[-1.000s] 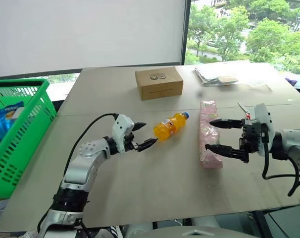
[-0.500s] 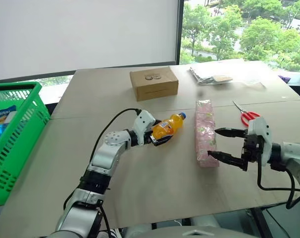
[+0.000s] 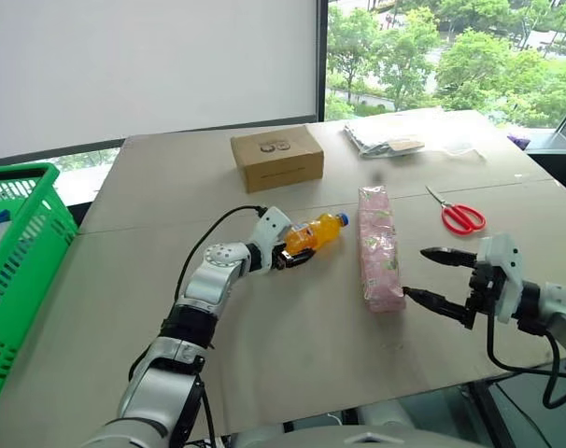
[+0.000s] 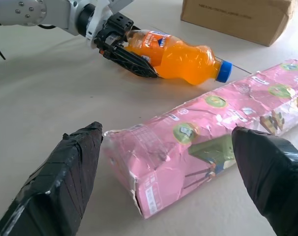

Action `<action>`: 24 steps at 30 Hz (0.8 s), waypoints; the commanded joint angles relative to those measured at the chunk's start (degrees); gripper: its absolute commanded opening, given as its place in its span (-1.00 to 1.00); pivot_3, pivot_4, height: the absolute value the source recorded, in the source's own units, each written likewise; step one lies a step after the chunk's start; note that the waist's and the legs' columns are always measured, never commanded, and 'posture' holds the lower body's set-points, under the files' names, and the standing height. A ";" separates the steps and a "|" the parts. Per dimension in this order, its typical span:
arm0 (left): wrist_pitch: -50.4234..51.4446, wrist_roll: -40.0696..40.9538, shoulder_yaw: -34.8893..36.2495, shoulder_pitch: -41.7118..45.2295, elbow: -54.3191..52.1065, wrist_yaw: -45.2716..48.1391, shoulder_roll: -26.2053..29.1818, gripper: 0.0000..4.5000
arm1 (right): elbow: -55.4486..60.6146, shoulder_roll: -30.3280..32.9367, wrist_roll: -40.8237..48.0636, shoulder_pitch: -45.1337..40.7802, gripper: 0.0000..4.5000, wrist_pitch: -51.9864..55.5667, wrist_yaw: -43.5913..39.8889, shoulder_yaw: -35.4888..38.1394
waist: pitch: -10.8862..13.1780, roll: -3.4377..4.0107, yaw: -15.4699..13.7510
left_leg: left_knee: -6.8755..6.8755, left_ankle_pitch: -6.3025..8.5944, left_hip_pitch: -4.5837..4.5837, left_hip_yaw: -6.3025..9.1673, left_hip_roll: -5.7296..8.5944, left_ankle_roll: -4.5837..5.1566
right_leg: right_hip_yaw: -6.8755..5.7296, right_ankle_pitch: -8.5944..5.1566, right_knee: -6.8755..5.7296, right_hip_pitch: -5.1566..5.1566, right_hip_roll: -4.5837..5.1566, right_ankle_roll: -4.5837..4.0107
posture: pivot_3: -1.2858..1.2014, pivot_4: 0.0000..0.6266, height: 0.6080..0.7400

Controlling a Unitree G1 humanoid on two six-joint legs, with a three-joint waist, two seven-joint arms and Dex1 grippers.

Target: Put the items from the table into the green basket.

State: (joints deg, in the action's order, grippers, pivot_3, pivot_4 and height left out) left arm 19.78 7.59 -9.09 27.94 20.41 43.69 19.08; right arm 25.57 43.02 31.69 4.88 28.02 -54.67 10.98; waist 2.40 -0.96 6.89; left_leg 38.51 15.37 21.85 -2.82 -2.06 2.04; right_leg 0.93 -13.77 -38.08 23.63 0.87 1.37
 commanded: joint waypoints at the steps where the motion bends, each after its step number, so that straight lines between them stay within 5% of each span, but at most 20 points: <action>1: -1.73 4.02 4.82 0.61 -4.79 -1.18 -1.40 0.39 | -0.29 0.99 0.30 -2.66 1.00 -1.65 -0.90 0.81 | 0.00 0.00 0.01 | 0.00 0.00 0.01 0.00 0.00 0.00 | 0.01 0.01 0.00 0.00 0.00 -0.01 | -0.10 -1.00 0.76; 8: -3.18 5.67 17.80 3.13 -9.89 -14.03 0.95 0.39 | 0.65 -2.33 8.26 -12.13 1.00 2.91 0.12 -0.06 | 0.05 -0.06 0.11 | -0.01 0.00 -0.04 0.05 -0.06 0.00 | 0.18 0.05 -0.07 0.03 -0.11 -0.06 | -0.04 -1.00 0.76; 17: 3.68 -2.34 36.23 0.13 -16.37 -27.86 25.47 0.39 | -2.71 -9.02 11.76 -28.01 1.00 6.63 1.31 -7.68 | 0.12 -0.26 -2.32 | -0.18 0.00 0.01 0.09 -0.18 -0.02 | 0.14 0.15 0.01 0.12 -0.18 -0.26 | 0.09 -1.00 0.76; 24: 6.16 -1.66 47.50 -4.60 -10.52 -29.64 34.17 0.39 | -10.77 -13.28 7.39 -38.32 1.00 4.35 -1.89 -14.20 | -0.08 -0.62 -8.10 | -0.17 0.04 0.19 0.07 -0.01 0.00 | -0.28 0.16 0.12 0.17 0.38 -0.26 | 0.13 -1.00 0.76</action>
State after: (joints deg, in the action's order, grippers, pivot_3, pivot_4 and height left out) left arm 27.07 6.14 36.64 23.25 10.06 14.57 51.53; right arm 15.16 29.86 39.79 -31.68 33.98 -55.90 -3.41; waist 2.31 -1.58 -1.20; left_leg 38.34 15.41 22.04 -2.75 -2.06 2.04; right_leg 0.58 -13.61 -37.95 23.80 1.55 1.10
